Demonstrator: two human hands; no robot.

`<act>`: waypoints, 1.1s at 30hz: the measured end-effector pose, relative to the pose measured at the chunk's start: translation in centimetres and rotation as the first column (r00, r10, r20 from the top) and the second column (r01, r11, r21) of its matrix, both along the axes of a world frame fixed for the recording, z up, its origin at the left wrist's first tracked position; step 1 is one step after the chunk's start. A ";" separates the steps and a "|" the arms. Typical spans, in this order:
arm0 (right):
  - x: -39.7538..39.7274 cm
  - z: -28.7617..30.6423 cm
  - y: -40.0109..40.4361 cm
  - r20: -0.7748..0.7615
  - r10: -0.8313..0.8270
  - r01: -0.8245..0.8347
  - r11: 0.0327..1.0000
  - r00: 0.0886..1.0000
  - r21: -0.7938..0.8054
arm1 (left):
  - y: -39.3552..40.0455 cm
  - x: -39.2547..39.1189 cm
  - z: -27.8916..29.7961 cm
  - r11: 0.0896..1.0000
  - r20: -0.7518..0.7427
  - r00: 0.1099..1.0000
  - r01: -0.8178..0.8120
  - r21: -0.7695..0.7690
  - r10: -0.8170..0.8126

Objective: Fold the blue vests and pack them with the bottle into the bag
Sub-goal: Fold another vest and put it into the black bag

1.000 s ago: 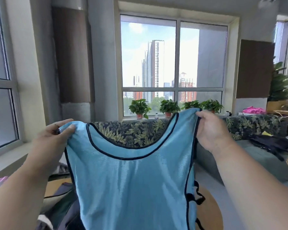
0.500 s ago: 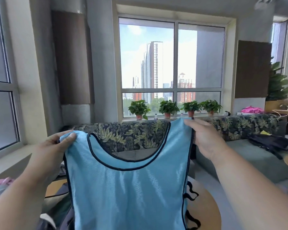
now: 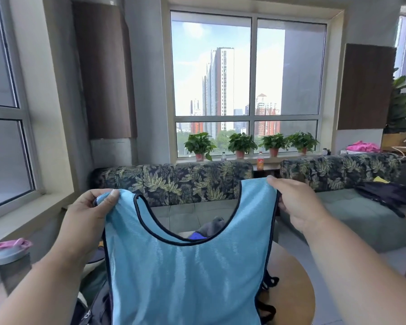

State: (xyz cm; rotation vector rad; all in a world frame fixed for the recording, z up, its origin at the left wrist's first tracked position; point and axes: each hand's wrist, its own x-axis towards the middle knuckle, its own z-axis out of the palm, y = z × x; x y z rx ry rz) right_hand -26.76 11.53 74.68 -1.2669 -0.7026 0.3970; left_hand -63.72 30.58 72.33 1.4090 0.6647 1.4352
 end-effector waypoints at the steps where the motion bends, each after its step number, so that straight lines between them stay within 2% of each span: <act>1: 0.1 -0.4 0.2 -0.023 -0.005 0.005 1.000 1.000 0.001 | -0.1 0.0 -0.3 1.000 0.000 1.000 -0.007 -0.003 0.007; 8: -0.8 -1.9 0.8 -0.268 0.039 -0.040 0.999 0.963 -0.001 | -0.4 0.3 -1.9 0.998 0.049 0.997 -0.054 -0.033 0.055; 12: -0.8 -3.1 1.2 -0.293 0.057 -0.046 0.998 0.955 0.044 | -0.6 0.4 -2.3 0.998 0.065 0.996 -0.052 -0.038 0.054; 16: -1.0 -4.1 1.3 -0.206 0.100 -0.094 0.995 0.973 0.036 | -0.6 0.2 -2.8 0.998 0.059 0.997 -0.048 -0.027 0.050; 23: -4.8 -4.7 1.0 0.087 0.167 -0.165 0.986 0.982 -0.036 | -1.3 1.3 -3.7 0.999 0.044 0.998 -0.044 -0.008 0.044; 27: -7.8 -5.4 1.4 0.203 0.249 -0.236 0.968 0.947 -0.087 | -3.2 2.6 -3.8 0.987 0.121 0.983 0.147 -0.065 -0.138; 33: -11.8 -7.7 2.6 0.243 0.416 -0.382 0.908 0.876 -0.173 | -6.4 4.2 -3.9 0.933 0.035 0.932 0.359 0.012 -0.360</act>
